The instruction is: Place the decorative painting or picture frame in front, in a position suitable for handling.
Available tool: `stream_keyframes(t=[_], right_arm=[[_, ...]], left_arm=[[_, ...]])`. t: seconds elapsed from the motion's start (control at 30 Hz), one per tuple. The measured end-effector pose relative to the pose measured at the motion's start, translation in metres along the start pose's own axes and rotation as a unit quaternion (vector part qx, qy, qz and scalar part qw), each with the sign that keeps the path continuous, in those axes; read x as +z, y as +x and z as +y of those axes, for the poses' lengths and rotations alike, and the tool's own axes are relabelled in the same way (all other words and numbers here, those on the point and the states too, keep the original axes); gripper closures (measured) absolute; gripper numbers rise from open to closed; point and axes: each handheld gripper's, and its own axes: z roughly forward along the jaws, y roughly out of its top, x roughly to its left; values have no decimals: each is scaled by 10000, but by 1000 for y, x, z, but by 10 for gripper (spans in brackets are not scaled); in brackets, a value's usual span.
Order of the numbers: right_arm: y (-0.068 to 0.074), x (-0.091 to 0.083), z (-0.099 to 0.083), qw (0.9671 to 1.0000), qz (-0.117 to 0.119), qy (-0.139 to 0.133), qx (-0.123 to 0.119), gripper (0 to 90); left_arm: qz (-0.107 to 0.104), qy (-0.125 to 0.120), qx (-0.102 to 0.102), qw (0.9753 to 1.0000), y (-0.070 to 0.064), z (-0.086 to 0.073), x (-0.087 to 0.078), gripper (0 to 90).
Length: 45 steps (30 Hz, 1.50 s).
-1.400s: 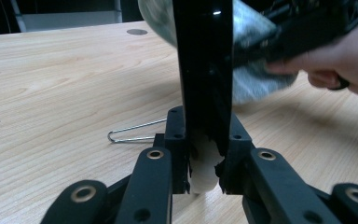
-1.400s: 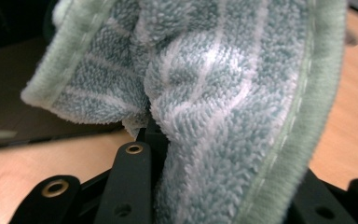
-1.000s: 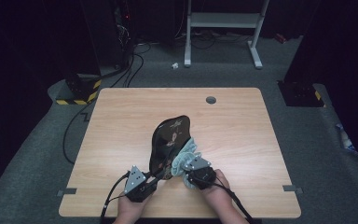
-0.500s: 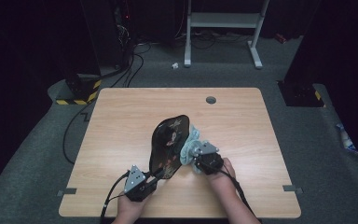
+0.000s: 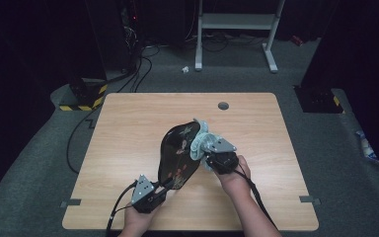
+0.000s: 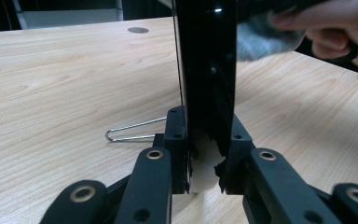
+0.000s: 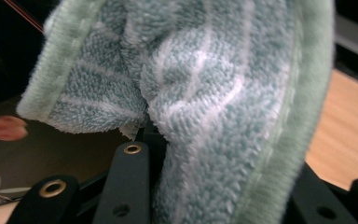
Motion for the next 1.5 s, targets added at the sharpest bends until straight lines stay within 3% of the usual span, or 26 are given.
stream_keyframes(t=[0.13, 0.37, 0.47, 0.6, 0.67, 0.7, 0.73, 0.77, 0.9, 1.07, 1.27, 1.5], right_arm=[[-2, 11, -9, 9998, 46, 191, 59, 657], [1, 35, -43, 9962, 174, 851, 71, 651], [2, 34, -47, 9965, 222, 793, 160, 652], [16, 25, -48, 9963, 355, 775, -79, 653], [29, 18, -50, 9961, 462, 720, -228, 653], [42, 11, -53, 9953, 620, 645, -364, 654], [42, 11, -53, 9953, 620, 645, -364, 654], [56, 4, -56, 9943, 748, 566, -502, 653], [75, -5, -58, 9920, 898, 478, -745, 653], [74, -7, -60, 9919, 932, 473, -719, 652], [72, -9, -62, 9922, 905, 449, -728, 651], [71, -9, -63, 9923, 909, 450, -716, 647]], left_arm=[[-7, -4, -3, 10000, 0, 0, 0, 763], [-17, -5, -3, 10000, 0, 0, 1, 760], [-26, -9, -26, 10000, 0, 0, 1, 764], [-14, -2, -22, 10000, -1, 0, 1, 764], [-3, 11, -31, 10000, -1, 1, 1, 765], [-3, 12, -44, 10000, 0, 1, 1, 767], [-3, 12, -44, 10000, 0, 1, 1, 768], [6, 9, -66, 10000, -1, 1, 1, 771], [5, 25, -70, 10000, -1, 1, 1, 773], [17, 35, -93, 9999, 1, 2, 1, 767], [14, -25, -66, 10000, 2, 7, -5, 681], [-42, -274, -209, 9994, 12, 22, -12, 617]])
